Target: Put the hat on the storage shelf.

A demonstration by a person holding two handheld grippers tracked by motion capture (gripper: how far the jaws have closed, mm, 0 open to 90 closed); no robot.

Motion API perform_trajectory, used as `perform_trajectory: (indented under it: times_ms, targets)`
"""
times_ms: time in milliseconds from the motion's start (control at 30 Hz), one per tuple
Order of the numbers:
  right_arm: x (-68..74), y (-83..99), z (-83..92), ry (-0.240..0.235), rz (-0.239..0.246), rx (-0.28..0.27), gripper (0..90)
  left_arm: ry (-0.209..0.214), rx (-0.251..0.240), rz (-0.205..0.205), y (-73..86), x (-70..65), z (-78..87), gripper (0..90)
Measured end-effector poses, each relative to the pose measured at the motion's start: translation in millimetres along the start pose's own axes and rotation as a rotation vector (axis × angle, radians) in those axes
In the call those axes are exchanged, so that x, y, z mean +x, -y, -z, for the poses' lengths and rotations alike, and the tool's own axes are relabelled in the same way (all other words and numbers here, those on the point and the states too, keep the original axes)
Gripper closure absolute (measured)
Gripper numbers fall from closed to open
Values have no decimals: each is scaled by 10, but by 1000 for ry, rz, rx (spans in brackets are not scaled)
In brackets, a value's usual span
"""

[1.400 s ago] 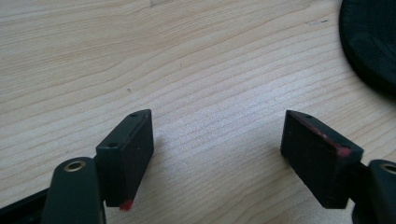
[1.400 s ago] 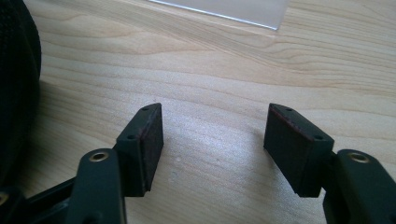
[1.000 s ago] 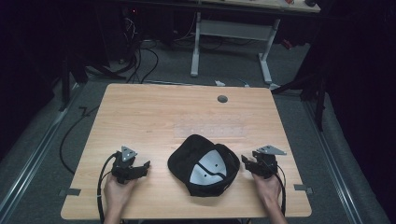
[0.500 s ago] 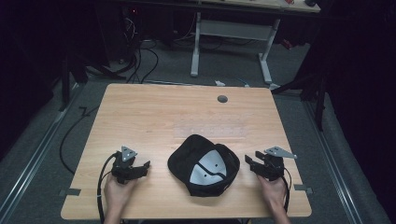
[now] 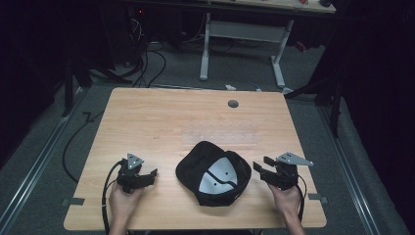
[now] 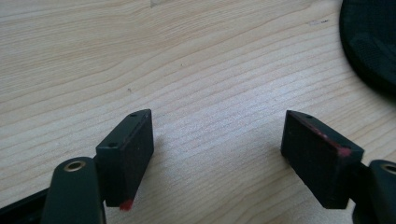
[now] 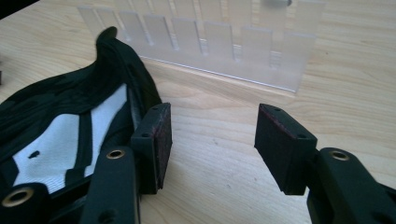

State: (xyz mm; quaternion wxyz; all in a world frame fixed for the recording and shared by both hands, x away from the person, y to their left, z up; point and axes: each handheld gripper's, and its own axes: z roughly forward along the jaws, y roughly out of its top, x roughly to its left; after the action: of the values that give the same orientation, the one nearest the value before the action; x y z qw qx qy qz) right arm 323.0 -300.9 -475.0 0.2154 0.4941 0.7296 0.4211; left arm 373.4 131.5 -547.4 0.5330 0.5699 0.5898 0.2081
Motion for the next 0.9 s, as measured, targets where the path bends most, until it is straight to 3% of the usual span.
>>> perform_trajectory:
  times_ms: [433,900]
  targets:
    - [203,-139,-35,-50,83,-26,440,0,0,1,-1,1,0,258]
    - [382,-332,-255,-102,147,18,438,0,0,1,-1,1,-1,258]
